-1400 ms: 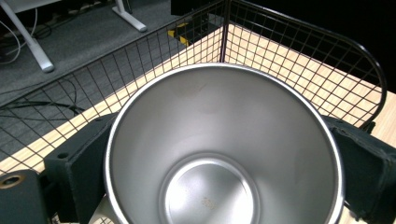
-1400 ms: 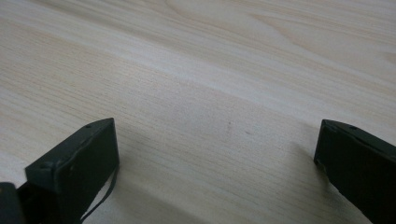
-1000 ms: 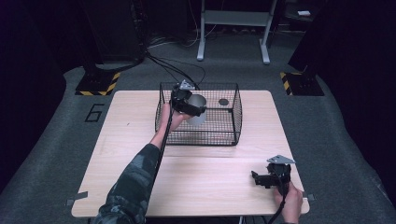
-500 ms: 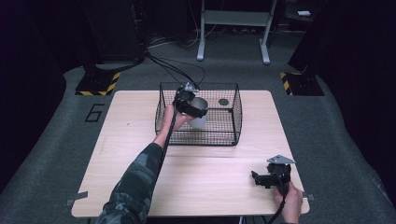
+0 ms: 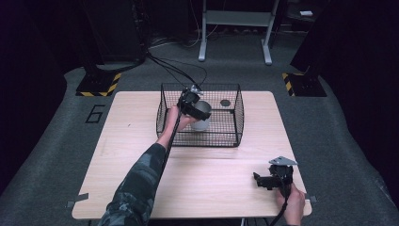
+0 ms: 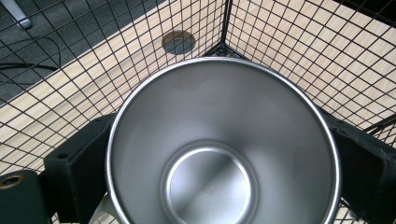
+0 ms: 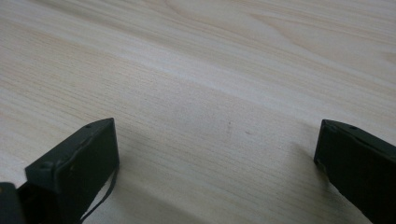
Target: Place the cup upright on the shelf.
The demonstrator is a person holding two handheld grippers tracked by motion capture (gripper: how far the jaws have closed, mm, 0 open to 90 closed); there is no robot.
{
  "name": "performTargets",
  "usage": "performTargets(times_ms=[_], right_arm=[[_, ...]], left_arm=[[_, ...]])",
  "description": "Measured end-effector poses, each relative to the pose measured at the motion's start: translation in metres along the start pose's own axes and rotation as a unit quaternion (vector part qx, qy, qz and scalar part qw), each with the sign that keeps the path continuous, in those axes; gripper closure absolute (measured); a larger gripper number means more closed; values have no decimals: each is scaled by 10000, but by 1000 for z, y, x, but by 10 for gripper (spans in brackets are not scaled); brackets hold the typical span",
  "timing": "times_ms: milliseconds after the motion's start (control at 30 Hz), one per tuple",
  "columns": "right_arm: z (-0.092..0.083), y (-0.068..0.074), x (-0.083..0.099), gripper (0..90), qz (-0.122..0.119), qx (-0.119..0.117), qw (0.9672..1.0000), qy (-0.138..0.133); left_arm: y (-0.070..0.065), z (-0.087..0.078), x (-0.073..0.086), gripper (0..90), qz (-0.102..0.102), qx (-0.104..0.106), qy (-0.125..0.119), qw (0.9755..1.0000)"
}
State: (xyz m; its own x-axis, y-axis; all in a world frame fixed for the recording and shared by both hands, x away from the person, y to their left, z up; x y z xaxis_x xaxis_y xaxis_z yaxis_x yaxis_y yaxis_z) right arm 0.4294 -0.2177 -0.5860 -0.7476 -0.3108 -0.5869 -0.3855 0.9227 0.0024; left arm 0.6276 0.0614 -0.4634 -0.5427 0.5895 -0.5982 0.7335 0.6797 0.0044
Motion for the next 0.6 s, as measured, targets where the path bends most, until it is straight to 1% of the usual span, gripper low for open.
performTargets(times_ms=[200,400,600], right_arm=[[0,0,0,0,-2,0,10000,1],[0,0,0,0,20,-3,10000,-5],[0,0,0,0,18,-3,10000,-7]], left_arm=[[-2,3,0,61,38,23,84,10000],[-3,9,0,61,-28,29,150,9999],[-3,12,0,61,-21,24,229,9997]])
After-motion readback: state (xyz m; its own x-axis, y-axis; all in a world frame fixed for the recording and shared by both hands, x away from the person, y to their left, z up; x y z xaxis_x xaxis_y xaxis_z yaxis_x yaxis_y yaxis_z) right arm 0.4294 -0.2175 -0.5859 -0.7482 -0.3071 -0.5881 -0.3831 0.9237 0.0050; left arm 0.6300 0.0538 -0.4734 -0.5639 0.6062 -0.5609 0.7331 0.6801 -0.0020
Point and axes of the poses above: each handheld gripper's, and its own axes: z roughly forward along the jaws, x roughly out of its underside, y roughly to its left, the point moved 8 cm from there along z, roughly forward along the jaws, and after that the axes turned 10 degrees about y, right-handed, at the moved point
